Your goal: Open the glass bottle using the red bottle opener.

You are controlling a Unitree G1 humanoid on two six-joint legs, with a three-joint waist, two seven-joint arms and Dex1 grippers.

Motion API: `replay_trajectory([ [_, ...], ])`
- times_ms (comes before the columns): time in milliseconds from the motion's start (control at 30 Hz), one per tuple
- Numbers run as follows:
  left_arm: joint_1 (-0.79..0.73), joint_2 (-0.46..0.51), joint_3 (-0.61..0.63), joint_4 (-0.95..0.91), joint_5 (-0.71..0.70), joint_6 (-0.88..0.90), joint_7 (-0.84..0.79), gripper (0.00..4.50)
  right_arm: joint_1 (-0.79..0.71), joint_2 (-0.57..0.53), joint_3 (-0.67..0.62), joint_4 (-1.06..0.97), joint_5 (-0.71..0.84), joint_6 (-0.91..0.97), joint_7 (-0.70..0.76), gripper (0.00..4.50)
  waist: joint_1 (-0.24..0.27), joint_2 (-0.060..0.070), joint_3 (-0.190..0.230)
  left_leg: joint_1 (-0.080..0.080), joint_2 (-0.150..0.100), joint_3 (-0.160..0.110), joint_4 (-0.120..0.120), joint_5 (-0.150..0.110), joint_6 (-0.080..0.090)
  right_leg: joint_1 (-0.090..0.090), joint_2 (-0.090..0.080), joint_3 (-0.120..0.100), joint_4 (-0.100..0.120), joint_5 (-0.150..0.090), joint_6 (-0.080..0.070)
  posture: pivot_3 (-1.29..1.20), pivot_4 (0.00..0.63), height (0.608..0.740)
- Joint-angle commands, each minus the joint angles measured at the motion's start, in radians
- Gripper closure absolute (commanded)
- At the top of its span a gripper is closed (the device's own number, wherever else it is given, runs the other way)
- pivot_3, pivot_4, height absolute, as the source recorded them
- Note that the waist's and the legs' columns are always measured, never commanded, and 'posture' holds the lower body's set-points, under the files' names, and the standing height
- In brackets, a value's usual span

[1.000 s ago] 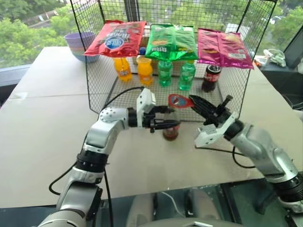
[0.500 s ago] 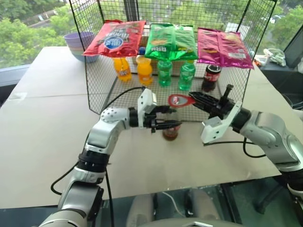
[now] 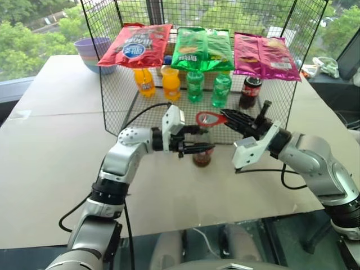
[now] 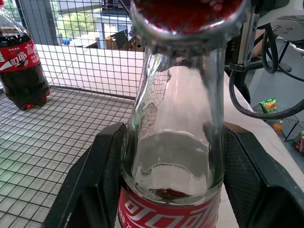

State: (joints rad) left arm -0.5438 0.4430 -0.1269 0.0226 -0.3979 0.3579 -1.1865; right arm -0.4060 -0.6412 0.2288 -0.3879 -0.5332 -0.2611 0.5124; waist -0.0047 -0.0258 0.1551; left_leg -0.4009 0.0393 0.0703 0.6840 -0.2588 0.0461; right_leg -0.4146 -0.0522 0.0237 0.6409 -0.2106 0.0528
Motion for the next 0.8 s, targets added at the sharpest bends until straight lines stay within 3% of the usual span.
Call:
replay_trajectory([
  [33,-0.009,0.005,0.005,-0.012,-0.017,-0.005,-0.009,2.19,0.001,0.017,-0.043,-0.032,0.02,0.056,0.011,4.5,0.0,0.0,0.0,0.0,0.0,0.0,0.0,0.0,0.0,0.0,0.0,0.0,0.0,0.0,0.0,0.0,0.15,0.74],
  [233,-0.007,0.005,0.005,-0.032,-0.024,0.009,0.005,2.19,-0.003,0.045,-0.088,-0.075,0.042,0.145,0.02,4.5,0.0,0.0,0.001,-0.001,0.0,0.0,0.0,0.0,0.0,-0.001,0.0,0.0,0.0,0.0,0.0,0.0,0.15,0.74],
  [400,-0.004,0.008,0.004,-0.047,-0.03,0.02,0.015,2.19,0.032,0.138,-0.142,-0.178,0.13,0.349,0.041,4.5,0.001,0.0,0.001,-0.003,0.0,-0.001,-0.002,0.0,0.0,-0.003,0.0,-0.001,0.0,0.0,0.0,0.0,0.15,0.74],
  [600,-0.003,0.012,0.009,-0.05,-0.035,0.022,0.021,2.19,0.265,0.352,-0.214,-0.451,0.483,0.935,0.129,4.5,0.008,0.0,0.001,-0.009,0.001,-0.003,-0.001,0.0,0.0,-0.006,0.0,-0.004,-0.002,0.0,-0.001,0.0,0.15,0.74],
  [800,0.01,0.011,0.014,-0.069,-0.042,0.016,0.037,2.19,0.435,0.513,-0.32,-0.496,0.687,1.297,0.07,4.5,0.01,0.001,0.001,-0.014,0.001,-0.005,0.0,0.0,0.0,-0.011,0.0,-0.004,-0.001,0.0,0.0,0.0,0.15,0.74],
])
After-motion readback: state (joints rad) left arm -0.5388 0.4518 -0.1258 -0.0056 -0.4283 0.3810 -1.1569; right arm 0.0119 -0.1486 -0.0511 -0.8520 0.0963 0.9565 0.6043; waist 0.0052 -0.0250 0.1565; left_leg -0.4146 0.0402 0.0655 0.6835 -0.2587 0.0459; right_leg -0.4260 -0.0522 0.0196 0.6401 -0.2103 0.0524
